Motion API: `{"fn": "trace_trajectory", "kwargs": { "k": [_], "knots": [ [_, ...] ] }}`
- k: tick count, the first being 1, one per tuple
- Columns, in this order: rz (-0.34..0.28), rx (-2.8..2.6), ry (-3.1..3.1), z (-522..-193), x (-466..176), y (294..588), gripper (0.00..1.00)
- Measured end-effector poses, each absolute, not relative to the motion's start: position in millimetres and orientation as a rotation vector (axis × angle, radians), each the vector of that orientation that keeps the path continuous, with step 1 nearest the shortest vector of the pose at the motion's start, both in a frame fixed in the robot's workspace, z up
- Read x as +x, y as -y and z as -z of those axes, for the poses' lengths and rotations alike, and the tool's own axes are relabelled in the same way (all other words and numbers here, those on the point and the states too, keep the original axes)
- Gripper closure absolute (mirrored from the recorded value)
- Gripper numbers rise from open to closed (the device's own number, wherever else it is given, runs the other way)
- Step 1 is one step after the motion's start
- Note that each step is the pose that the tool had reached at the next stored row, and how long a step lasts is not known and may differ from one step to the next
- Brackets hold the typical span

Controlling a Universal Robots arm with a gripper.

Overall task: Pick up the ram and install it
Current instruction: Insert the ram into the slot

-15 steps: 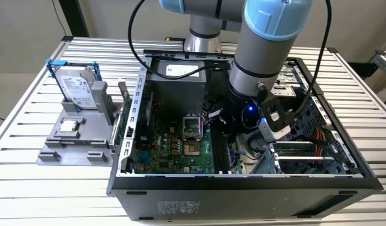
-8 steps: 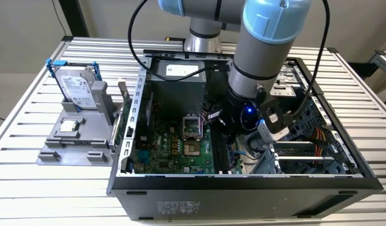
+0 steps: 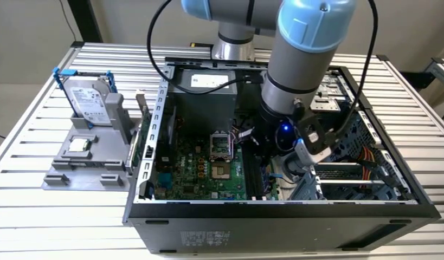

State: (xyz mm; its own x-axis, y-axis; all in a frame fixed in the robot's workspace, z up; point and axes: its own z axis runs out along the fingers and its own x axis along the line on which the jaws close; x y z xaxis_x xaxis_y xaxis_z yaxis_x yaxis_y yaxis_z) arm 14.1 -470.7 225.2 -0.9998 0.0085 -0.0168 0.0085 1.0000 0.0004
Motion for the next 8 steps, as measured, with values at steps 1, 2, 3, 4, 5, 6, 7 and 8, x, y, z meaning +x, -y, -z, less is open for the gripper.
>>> {"fn": "trace_trajectory", "kwargs": {
  "k": [1, 2, 3, 4, 5, 6, 7, 8],
  "knots": [
    [-0.001, 0.013, -3.125, -224.7, 14.0, 470.7, 1.00],
    [-0.001, 0.013, -3.125, -224.1, 13.8, 470.6, 1.00],
    [-0.001, 0.014, -3.125, -223.7, 13.6, 470.7, 1.00],
    [-0.001, 0.013, -3.125, -223.3, 13.4, 470.7, 1.00],
    [0.000, 0.013, -3.125, -223.0, 13.4, 470.7, 1.00],
    [0.000, 0.013, -3.125, -222.7, 13.3, 470.7, 1.00],
    [-0.001, 0.013, -3.125, -222.0, 13.3, 470.6, 1.00],
    [-0.001, 0.013, -3.125, -221.4, 13.2, 470.6, 1.00]
  ]
}}
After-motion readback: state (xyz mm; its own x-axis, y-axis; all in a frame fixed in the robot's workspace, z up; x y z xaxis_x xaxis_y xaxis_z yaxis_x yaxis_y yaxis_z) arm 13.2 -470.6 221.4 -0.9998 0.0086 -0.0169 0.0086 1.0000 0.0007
